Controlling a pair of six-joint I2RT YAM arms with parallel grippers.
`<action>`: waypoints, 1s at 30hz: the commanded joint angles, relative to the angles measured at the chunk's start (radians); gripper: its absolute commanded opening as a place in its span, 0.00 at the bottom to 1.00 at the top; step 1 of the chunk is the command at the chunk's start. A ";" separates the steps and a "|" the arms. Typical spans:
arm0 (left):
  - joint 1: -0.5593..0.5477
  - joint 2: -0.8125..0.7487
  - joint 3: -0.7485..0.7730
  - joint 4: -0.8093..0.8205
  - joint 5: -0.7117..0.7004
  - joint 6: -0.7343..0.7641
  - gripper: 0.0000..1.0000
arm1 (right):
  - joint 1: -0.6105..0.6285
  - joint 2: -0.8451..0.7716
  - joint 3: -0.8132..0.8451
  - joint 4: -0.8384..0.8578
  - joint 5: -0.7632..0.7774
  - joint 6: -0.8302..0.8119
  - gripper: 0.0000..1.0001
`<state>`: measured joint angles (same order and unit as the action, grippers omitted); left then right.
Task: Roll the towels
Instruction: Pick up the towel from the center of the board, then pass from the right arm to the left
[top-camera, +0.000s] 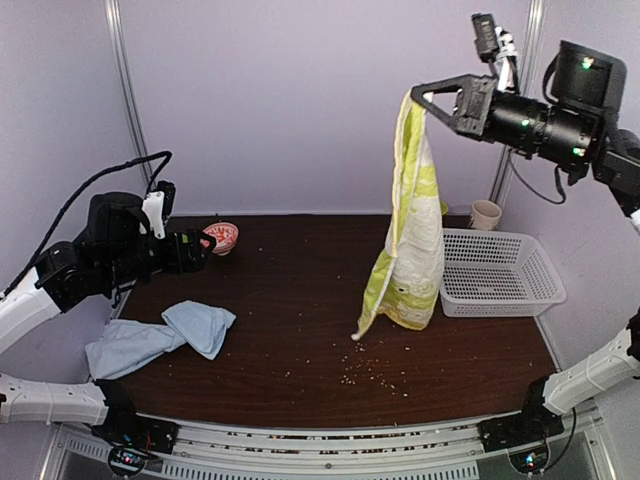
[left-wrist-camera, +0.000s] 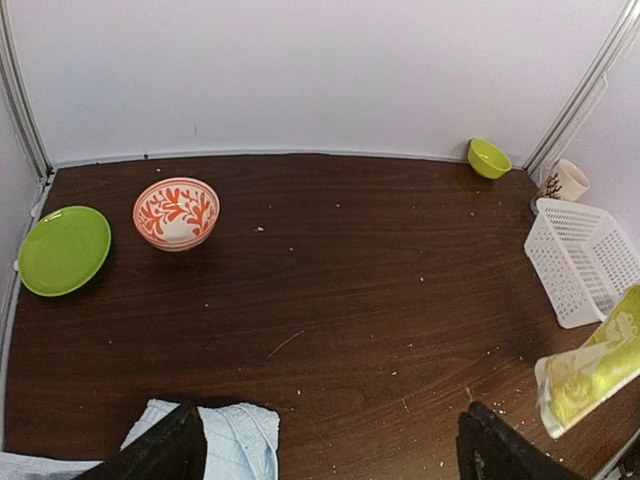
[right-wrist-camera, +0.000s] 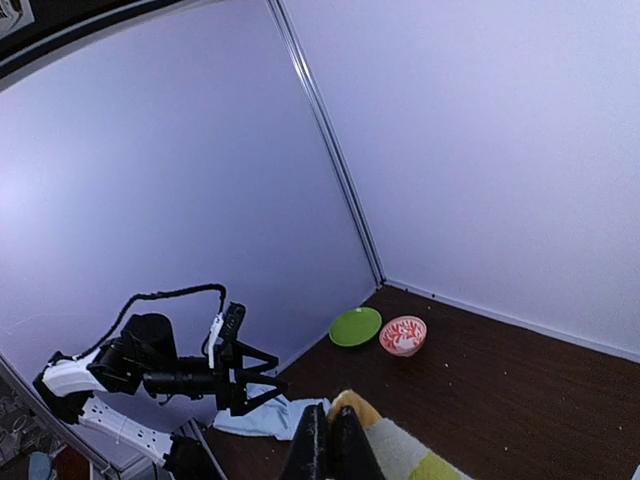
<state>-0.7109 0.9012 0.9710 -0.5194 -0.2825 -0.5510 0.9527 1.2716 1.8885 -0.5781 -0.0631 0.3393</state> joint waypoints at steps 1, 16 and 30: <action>-0.004 -0.005 -0.042 0.066 0.015 -0.017 0.89 | -0.007 0.029 -0.048 -0.014 0.044 -0.015 0.00; -0.127 0.086 -0.158 0.252 0.127 -0.032 0.88 | -0.030 0.153 0.111 0.016 0.022 0.096 0.00; -0.136 0.004 -0.176 0.298 0.118 0.010 0.88 | 0.008 0.174 -0.100 0.062 0.034 0.065 0.00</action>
<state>-0.8406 0.9142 0.7837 -0.2687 -0.1535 -0.5743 0.9638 1.4349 1.9469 -0.5079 -0.0357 0.4217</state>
